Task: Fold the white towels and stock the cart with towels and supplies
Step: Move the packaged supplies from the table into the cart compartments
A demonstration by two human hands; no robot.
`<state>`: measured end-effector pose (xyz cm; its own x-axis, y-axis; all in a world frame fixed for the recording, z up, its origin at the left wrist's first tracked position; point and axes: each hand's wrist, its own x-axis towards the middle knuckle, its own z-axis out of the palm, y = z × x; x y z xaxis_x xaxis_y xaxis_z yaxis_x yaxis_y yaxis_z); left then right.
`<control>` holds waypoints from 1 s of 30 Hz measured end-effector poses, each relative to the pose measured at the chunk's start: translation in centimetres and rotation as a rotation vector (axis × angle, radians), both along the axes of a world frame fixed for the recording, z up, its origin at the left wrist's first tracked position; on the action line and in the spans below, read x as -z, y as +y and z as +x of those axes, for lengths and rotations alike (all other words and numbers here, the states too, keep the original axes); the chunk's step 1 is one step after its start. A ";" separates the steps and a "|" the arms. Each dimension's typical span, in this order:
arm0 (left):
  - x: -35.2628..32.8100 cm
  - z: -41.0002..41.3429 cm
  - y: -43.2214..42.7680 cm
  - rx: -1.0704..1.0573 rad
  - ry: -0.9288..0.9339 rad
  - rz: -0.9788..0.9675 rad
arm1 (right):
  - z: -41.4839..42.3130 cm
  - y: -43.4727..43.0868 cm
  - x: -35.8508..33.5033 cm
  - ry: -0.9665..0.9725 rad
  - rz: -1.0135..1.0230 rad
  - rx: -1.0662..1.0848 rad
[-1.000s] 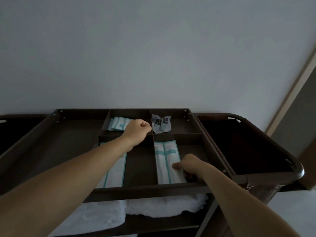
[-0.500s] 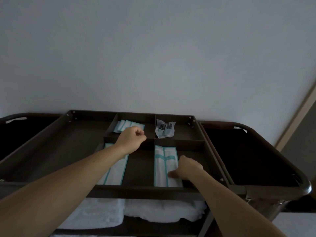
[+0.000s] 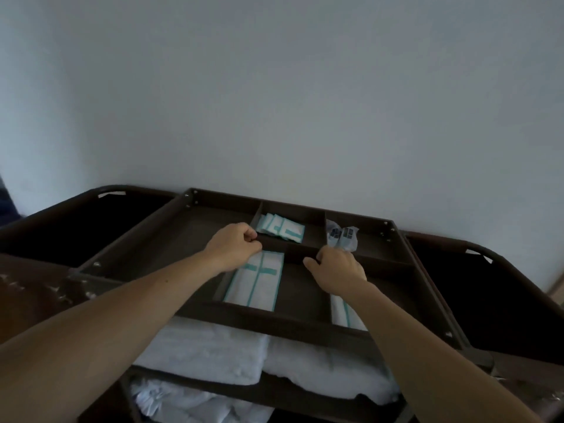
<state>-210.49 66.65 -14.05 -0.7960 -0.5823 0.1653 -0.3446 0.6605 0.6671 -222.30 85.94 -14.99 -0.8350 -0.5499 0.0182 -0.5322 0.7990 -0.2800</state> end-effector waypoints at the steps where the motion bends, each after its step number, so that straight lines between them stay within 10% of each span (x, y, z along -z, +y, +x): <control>1: -0.1 1.5 -1.4 -0.018 0.003 0.001 | 1.3 -1.6 -0.4 0.004 -0.021 -0.029; 15: 2.1 32.1 -24.3 -0.421 -0.019 0.107 | 24.3 -30.5 -0.4 -0.075 -0.118 -0.511; 30: 3.2 39.6 -44.6 -0.672 -0.102 0.178 | 30.2 -58.5 -1.3 -0.054 -0.103 -0.771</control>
<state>-170.89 22.07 -17.27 -0.2609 -0.9648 -0.0346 -0.7066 0.1664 0.6878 -192.13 27.40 -13.64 -0.2189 -0.9732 0.0704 -0.9102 0.1777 -0.3740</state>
